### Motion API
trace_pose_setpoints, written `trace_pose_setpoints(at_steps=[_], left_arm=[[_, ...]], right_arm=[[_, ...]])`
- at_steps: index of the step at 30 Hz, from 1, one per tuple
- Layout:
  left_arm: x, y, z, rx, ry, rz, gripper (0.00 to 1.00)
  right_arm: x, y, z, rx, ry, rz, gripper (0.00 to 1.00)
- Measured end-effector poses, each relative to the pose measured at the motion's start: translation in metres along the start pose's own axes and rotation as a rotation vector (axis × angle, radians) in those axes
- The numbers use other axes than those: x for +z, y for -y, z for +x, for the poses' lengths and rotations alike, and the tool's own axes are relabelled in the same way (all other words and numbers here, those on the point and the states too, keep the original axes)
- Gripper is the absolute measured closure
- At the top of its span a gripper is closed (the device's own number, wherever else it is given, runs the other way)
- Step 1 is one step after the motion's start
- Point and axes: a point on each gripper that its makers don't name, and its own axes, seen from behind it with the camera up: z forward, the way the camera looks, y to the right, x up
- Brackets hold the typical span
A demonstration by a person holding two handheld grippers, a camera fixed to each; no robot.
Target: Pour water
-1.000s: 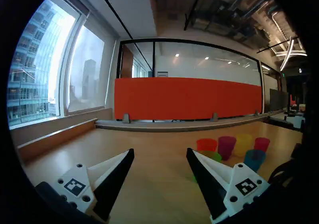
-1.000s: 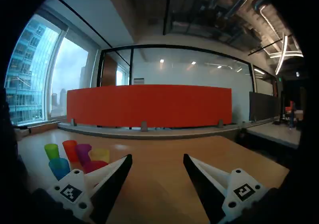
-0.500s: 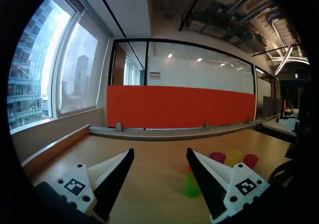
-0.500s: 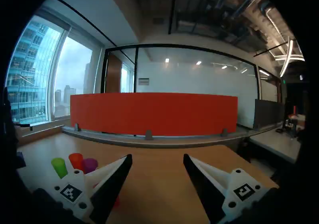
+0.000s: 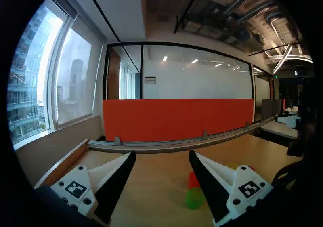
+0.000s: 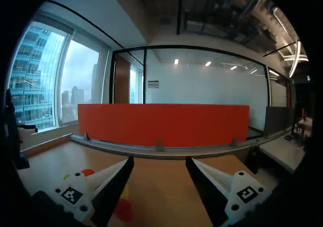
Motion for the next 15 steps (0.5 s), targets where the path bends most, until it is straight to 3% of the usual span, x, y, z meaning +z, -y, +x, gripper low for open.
trace_pose_setpoints(at_steps=[8, 15], left_arm=[[0.0, -0.003, 0.02, -0.006, 0.005, -0.049, 0.03], [0.002, -0.017, 0.027, 0.024, 0.029, -0.125, 0.02]], right_arm=[[-0.003, 0.006, 0.01, 0.016, 0.005, 0.037, 0.01], [-0.006, 0.022, 0.012, 0.005, 0.016, 0.115, 0.01]])
